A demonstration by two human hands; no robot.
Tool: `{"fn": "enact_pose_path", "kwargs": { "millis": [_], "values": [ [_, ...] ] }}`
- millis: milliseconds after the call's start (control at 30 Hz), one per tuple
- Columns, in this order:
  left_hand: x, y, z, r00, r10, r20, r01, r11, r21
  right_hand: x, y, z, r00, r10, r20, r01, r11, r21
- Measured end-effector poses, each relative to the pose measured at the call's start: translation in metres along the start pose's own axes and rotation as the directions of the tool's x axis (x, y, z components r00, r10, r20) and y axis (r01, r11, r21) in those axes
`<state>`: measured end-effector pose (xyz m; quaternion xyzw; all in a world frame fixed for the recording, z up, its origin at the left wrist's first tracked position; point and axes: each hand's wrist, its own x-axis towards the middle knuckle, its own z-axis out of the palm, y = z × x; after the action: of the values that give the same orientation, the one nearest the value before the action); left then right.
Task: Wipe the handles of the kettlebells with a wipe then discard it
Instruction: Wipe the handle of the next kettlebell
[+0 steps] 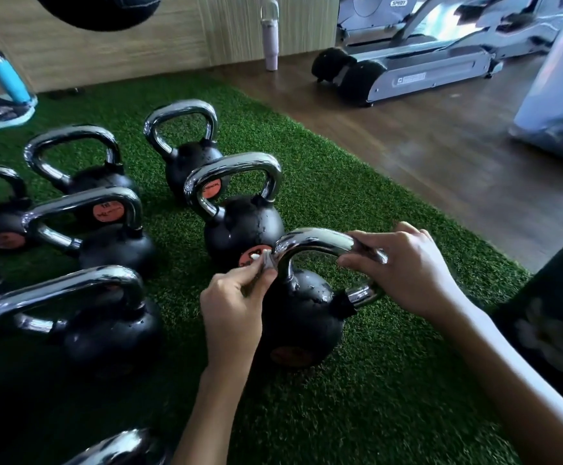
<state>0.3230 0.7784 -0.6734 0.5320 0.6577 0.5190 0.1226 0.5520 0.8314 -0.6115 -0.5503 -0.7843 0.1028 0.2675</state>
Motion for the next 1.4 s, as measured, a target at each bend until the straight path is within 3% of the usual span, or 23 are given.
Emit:
{"fn": "enact_pose_path", "kwargs": {
  "millis": [133,333,500,633,800,967,1167,1400],
  "values": [
    [0.031,0.002,0.013,0.997,-0.018,0.07,0.017,1.0,0.013,-0.006,-0.005,0.003,0.997,0.071,-0.002,-0.071,0.996,-0.053],
    [0.03,0.003,0.029,0.997,-0.082,0.01,0.082,0.997,0.005,-0.013,-0.037,0.011,0.992,0.124,0.017,-0.12,0.984,-0.128],
    [0.039,-0.004,0.017,0.983,-0.183,0.013,0.182,0.983,0.013,0.006,-0.056,0.009,0.959,0.158,0.236,-0.155,0.987,-0.032],
    [0.035,-0.004,0.009,0.953,-0.301,-0.039,0.296,0.95,-0.104,0.021,-0.068,0.014,0.938,0.188,0.291,-0.18,0.982,-0.052],
    [0.05,0.002,0.0,0.971,-0.224,-0.087,0.206,0.962,-0.181,0.033,-0.072,0.02,0.926,0.197,0.323,-0.203,0.979,-0.013],
    [0.046,-0.007,0.003,0.927,-0.375,0.013,0.354,0.862,-0.362,0.038,-0.059,0.021,0.899,0.152,0.411,-0.205,0.975,0.087],
    [0.032,0.013,0.003,0.968,-0.249,-0.007,0.228,0.894,-0.385,0.035,-0.051,0.015,0.874,0.103,0.474,-0.235,0.945,0.227],
    [0.04,0.012,-0.006,0.977,-0.214,0.021,0.205,0.898,-0.39,0.034,-0.052,0.015,0.878,0.086,0.472,-0.226,0.942,0.249]
  ]
}}
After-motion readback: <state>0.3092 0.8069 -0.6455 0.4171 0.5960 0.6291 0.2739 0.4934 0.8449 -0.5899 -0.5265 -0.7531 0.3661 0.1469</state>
